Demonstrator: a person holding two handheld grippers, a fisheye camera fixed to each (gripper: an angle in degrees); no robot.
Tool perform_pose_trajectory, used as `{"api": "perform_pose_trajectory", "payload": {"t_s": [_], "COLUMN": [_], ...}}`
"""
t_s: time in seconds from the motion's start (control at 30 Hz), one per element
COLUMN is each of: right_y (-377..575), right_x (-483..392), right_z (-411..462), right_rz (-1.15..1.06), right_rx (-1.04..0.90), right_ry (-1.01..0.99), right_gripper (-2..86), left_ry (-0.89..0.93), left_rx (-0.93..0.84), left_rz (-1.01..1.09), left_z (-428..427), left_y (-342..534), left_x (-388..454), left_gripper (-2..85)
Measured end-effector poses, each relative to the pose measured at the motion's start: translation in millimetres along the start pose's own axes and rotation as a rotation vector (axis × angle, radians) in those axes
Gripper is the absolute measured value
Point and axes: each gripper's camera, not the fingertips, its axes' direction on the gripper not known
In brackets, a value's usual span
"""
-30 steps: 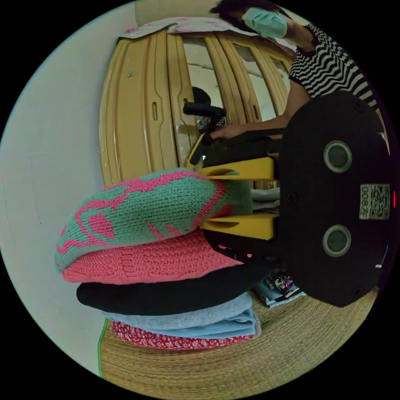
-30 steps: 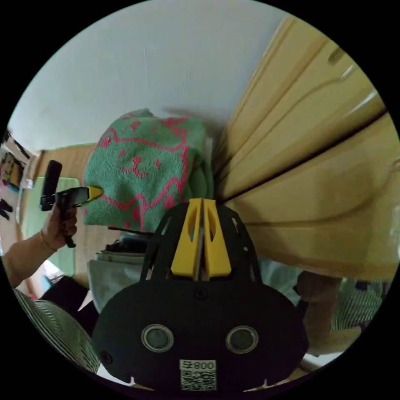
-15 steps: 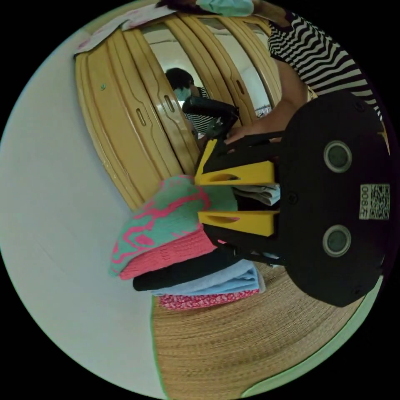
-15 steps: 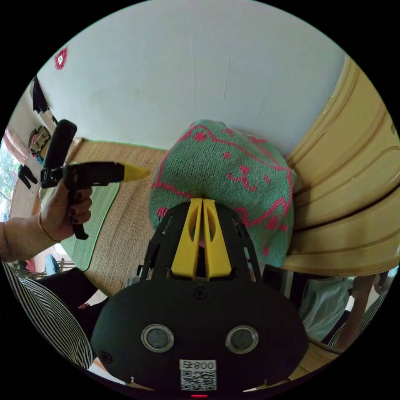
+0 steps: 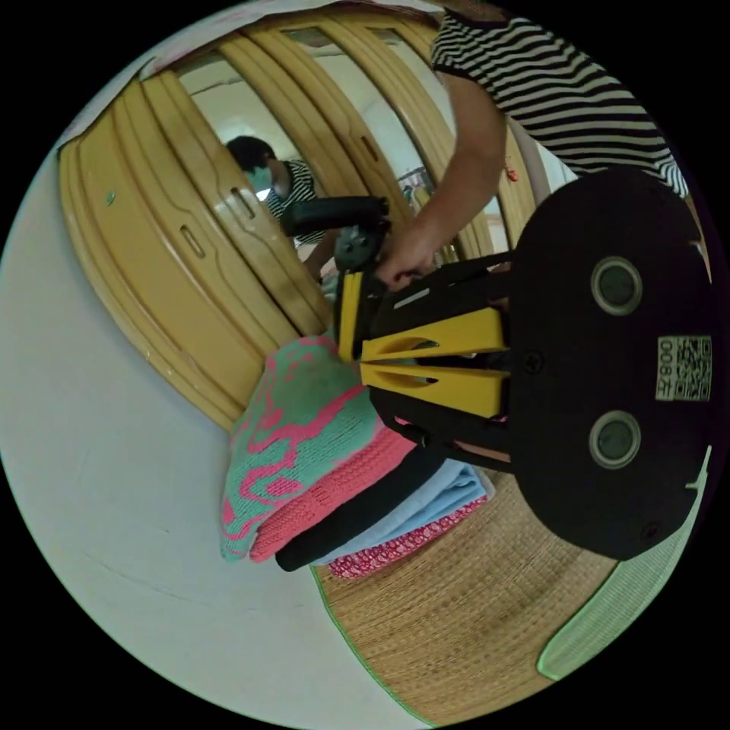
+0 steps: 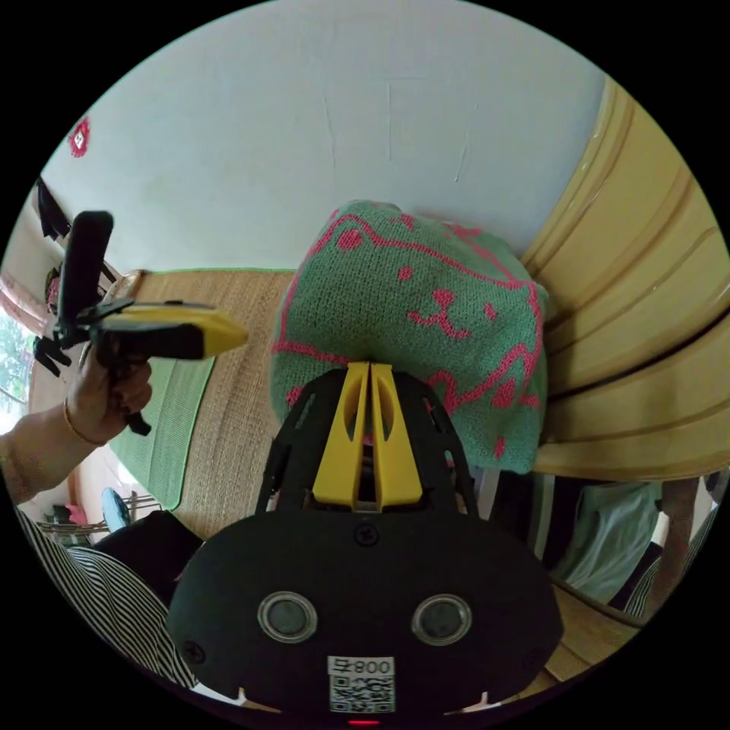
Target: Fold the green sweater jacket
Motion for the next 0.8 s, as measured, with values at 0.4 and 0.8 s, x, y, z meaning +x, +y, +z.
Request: {"api": "perform_pose_trajectory", "payload": {"t_s": [0.4,0.8], "right_y": [36,75], "right_x": [-135,-521], "right_z": [16,106], "right_rz": [0.053,-0.361], "right_rx": [0.147,0.170], "right_ry": [0.056,-0.489], "right_gripper": [0.1,0.1], "left_ry": [0.054,-0.370], "left_rx": [-0.074,0.440], "left_rz": [-0.121,-0.197], "left_z": [-48,-230], "left_y": [262,557], "left_x": [114,282], "left_gripper": [0.1,0.2]}}
